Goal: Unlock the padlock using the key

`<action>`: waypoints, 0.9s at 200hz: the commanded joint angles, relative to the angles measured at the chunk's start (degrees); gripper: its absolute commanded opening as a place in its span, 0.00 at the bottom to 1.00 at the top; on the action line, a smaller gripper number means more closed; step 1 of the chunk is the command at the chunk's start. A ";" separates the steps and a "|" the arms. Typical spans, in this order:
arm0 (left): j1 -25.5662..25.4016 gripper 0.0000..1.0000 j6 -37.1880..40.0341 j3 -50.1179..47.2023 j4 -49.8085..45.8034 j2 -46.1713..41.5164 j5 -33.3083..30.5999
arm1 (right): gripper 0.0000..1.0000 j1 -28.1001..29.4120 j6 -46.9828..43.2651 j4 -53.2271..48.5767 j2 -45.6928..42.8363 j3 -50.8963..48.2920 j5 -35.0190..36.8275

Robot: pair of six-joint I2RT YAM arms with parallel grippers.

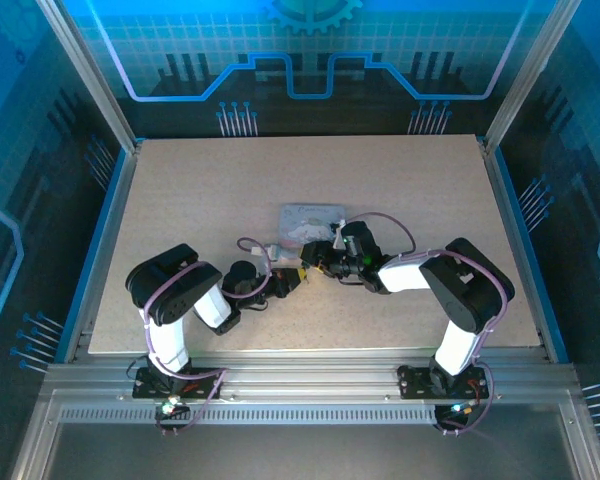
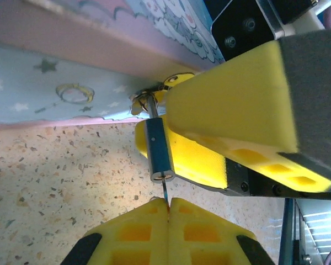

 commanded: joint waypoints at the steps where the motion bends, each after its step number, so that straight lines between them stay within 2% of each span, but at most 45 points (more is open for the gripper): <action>1: -0.61 0.00 -0.57 0.50 1.87 -1.21 1.81 | 0.31 0.68 3.23 -1.21 1.42 -1.15 -2.42; 10: -0.61 0.00 -0.13 0.33 1.88 -0.92 1.49 | 0.24 0.72 3.34 -1.58 1.10 -1.25 -2.25; 28: -0.65 0.00 0.68 0.23 1.87 -0.36 1.17 | 0.17 0.67 3.28 -2.93 0.22 -1.17 -1.89; 112: -1.60 0.00 8.60 -1.50 1.79 1.59 -5.07 | 0.00 2.06 -0.14 -12.26 -2.22 0.48 1.94; 153: -2.84 0.00 12.16 -1.87 0.64 2.25 -7.47 | 0.00 3.47 -0.75 -14.18 -1.53 1.58 3.74; 180: -4.99 0.00 16.83 -1.72 -4.20 0.12 -11.63 | 0.00 3.67 -0.84 -16.50 -1.60 1.64 5.45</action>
